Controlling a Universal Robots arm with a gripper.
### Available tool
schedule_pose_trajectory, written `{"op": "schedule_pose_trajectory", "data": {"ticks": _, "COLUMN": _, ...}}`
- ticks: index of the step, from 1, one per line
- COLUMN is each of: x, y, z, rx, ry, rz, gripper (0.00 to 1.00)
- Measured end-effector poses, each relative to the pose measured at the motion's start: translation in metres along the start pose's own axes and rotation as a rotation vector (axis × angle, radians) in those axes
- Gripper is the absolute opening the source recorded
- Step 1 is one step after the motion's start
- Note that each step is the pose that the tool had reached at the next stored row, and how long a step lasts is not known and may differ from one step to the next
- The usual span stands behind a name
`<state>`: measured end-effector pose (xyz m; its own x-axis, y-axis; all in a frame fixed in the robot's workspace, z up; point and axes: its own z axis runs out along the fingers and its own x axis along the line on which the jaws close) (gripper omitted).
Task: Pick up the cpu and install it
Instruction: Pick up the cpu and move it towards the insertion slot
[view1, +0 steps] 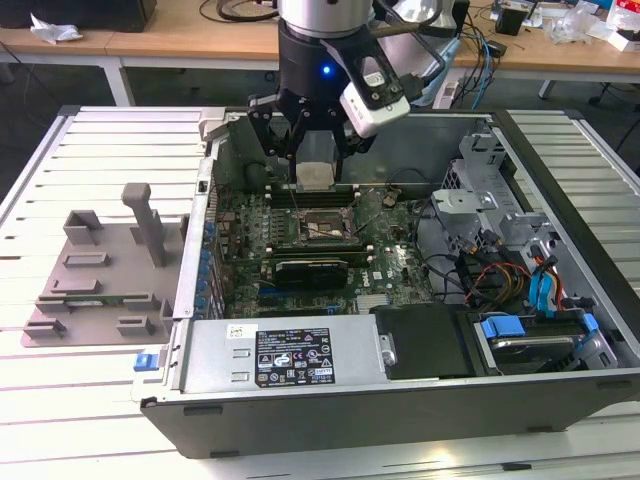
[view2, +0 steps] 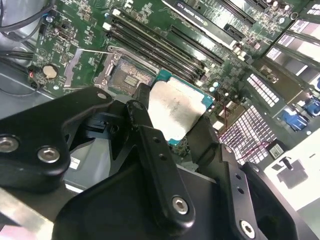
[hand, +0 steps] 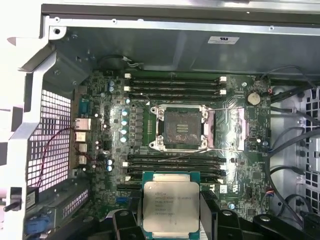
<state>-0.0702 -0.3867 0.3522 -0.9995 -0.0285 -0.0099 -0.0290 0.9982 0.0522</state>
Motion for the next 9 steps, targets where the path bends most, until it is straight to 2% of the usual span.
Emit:
{"op": "schedule_pose_trajectory", "data": {"ticks": 6, "x": 0.0000, "y": 0.0012, "z": 0.0113, "rx": 0.0002, "ry": 0.0001, "rz": 0.000, "gripper": 0.55}}
{"op": "schedule_pose_trajectory", "data": {"ticks": 9, "x": -0.0009, "y": 0.0092, "z": 0.0196, "rx": 0.0001, "ry": 0.0002, "rz": 0.000, "gripper": 0.55}}
